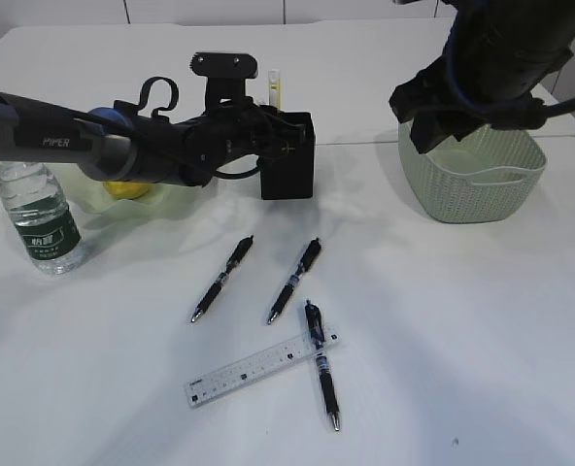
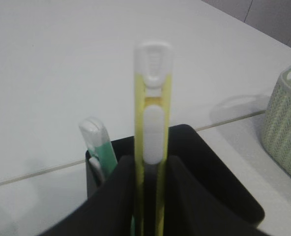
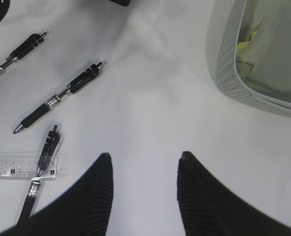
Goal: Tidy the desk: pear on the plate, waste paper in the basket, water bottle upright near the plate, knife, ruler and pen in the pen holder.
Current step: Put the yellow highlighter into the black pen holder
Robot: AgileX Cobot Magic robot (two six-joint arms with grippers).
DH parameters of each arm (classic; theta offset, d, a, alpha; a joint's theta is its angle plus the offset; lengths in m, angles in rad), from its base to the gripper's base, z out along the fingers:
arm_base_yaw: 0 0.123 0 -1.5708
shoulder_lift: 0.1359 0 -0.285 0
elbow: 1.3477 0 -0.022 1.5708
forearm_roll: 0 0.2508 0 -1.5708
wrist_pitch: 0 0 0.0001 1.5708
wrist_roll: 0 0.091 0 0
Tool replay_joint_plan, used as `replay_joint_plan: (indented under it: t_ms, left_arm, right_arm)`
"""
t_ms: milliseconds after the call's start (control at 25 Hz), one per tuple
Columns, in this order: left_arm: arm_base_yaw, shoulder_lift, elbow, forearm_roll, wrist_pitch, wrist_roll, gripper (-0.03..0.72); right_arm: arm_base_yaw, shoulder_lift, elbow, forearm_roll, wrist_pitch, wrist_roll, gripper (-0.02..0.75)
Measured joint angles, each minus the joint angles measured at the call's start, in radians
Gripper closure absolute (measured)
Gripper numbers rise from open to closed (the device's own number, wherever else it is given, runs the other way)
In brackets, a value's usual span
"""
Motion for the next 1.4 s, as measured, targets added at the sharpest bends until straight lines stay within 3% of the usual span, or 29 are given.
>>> replay_joint_plan:
  t_ms: [480, 880, 1400]
  left_arm:
    - [0.0, -0.023, 0.0, 0.002, 0.043, 0.0, 0.301]
    - [0.022, -0.177, 0.0, 0.102, 0.2, -0.002, 0.288]
    - [0.024, -0.398, -0.018, 0.242, 0.675, 0.001, 0.287]
  right_arm:
    - [0.0, 0.0, 0.0, 0.0, 0.0, 0.0, 0.386]
    - [0.0, 0.0, 0.0, 0.0, 0.0, 0.0, 0.386]
    - [0.0, 0.0, 0.0, -0.002, 0.029, -0.038, 0.386]
